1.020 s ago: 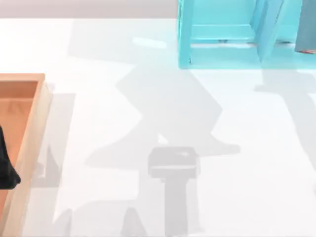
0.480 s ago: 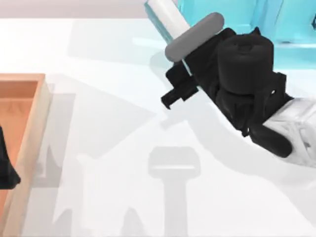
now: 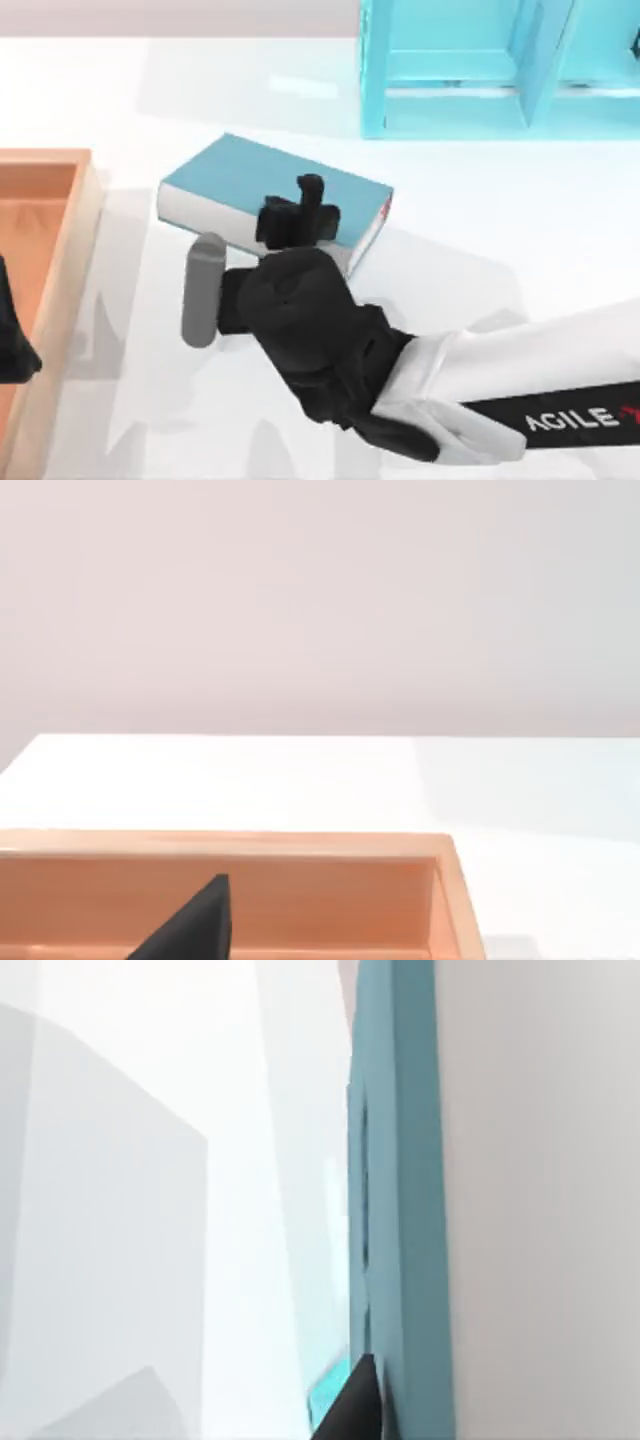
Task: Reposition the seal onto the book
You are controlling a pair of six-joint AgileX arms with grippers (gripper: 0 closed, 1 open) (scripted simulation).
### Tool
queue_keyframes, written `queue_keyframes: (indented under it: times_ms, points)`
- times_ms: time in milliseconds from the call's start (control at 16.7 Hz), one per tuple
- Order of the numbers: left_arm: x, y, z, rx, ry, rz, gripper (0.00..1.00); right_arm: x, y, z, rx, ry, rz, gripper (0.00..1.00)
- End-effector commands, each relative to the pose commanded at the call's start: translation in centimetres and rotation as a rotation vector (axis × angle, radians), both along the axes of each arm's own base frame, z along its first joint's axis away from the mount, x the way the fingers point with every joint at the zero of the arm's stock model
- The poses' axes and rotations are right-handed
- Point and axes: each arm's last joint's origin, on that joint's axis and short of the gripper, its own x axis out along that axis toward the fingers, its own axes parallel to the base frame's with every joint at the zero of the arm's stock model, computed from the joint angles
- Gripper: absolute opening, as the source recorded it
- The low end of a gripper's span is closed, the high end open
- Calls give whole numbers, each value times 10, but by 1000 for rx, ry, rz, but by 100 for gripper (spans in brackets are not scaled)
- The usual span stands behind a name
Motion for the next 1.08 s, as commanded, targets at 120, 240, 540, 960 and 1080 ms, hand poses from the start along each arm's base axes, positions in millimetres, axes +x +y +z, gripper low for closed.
queue_keyframes:
  times_ms: [120, 240, 540, 960, 1080]
  points:
    - [0, 0, 0, 0, 0, 0, 100, -10, 8, -7, -105, -39, 11, 0]
    - [0, 0, 0, 0, 0, 0, 100, -15, 11, -11, -162, -61, 13, 0]
    - [0, 0, 0, 0, 0, 0, 100, -16, 10, -14, -175, -58, 11, 0]
    - [0, 0, 0, 0, 0, 0, 100, -20, 11, -13, -176, -60, 11, 0]
    - [0, 0, 0, 0, 0, 0, 100, -20, 11, -18, -180, -60, 13, 0]
